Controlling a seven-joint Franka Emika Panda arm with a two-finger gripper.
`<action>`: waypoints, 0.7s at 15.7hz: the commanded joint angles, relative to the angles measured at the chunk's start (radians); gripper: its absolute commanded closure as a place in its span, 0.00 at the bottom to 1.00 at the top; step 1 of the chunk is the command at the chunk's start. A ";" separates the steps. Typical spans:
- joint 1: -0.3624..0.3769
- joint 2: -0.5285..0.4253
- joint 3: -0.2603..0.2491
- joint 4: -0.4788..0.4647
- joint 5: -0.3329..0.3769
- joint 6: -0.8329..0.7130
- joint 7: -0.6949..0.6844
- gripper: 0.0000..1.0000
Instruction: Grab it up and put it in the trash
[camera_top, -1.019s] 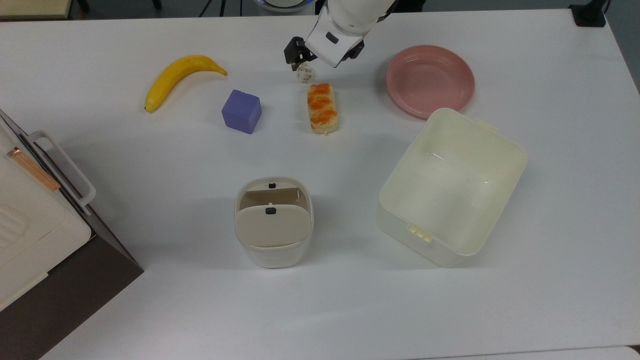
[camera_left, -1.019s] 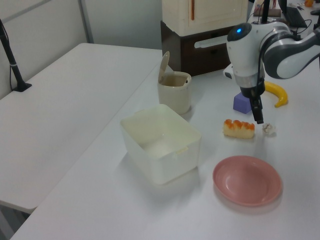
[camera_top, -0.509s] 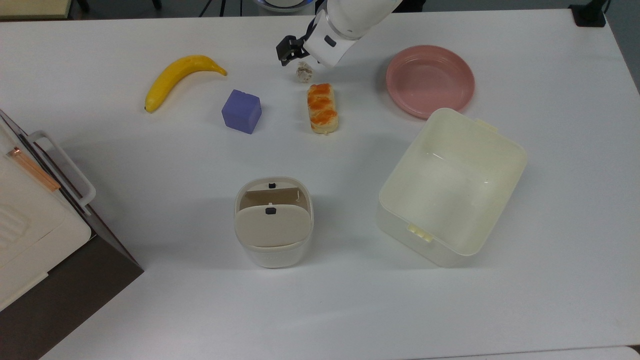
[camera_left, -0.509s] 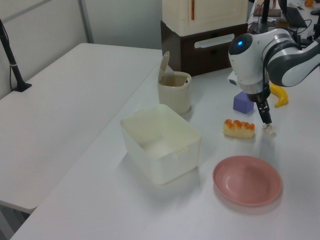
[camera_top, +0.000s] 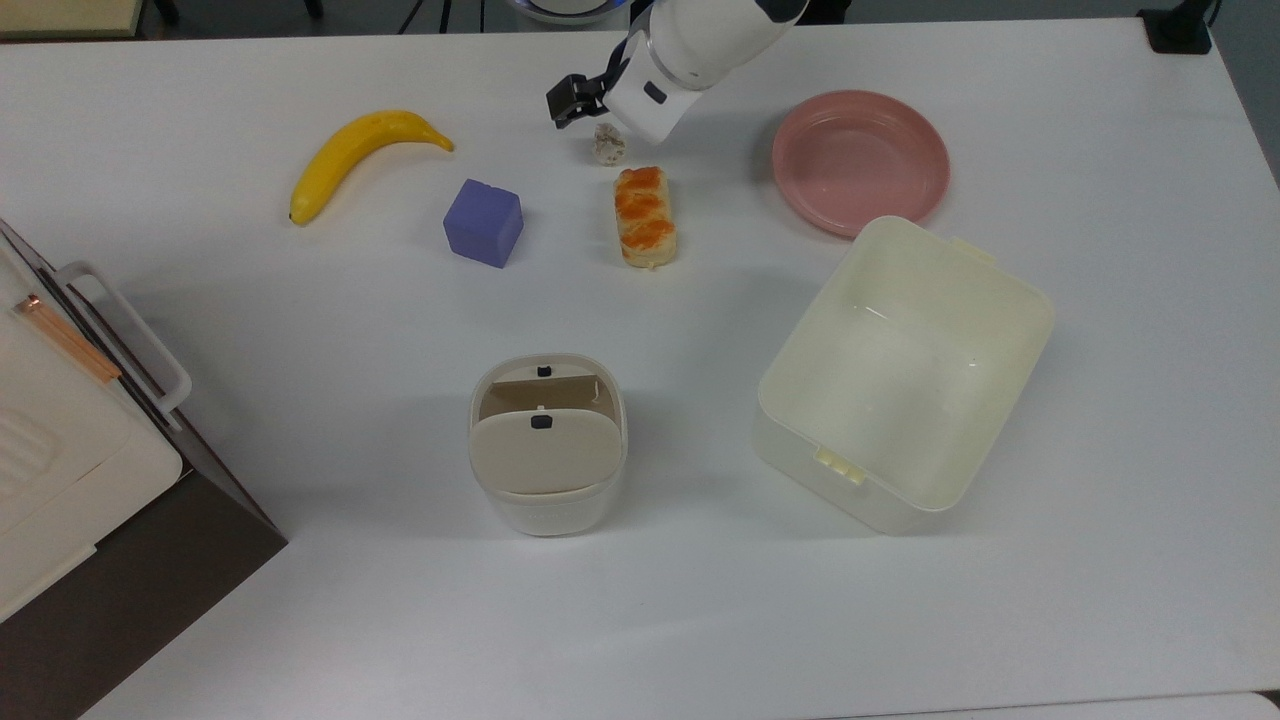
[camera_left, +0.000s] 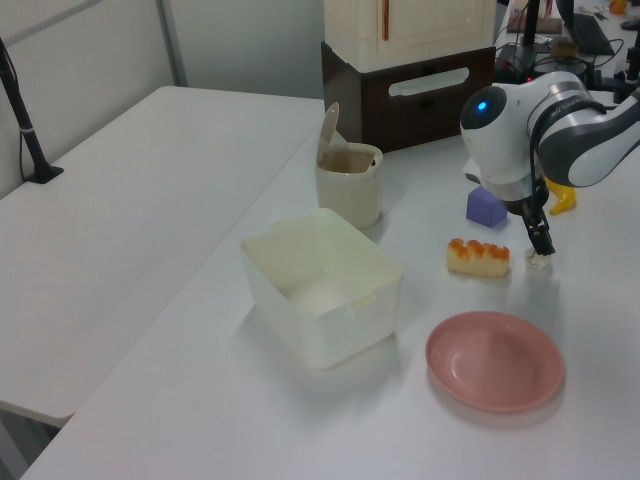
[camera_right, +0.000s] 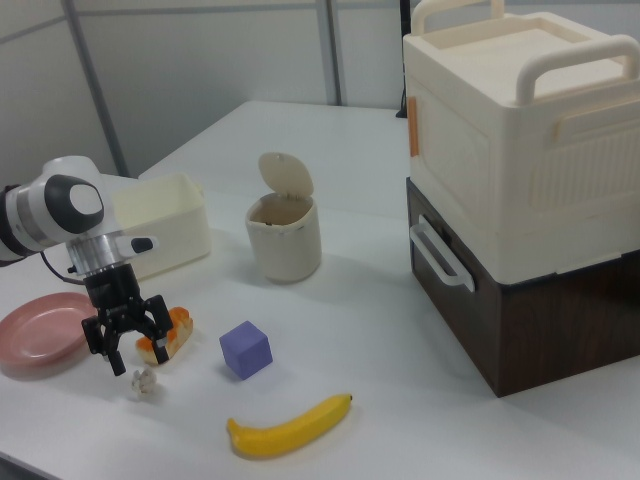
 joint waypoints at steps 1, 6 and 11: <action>0.023 0.045 -0.004 -0.004 -0.023 -0.005 0.007 0.09; 0.035 0.067 -0.004 -0.001 -0.023 -0.003 -0.019 0.31; 0.027 0.064 -0.002 0.041 -0.023 -0.006 -0.106 0.59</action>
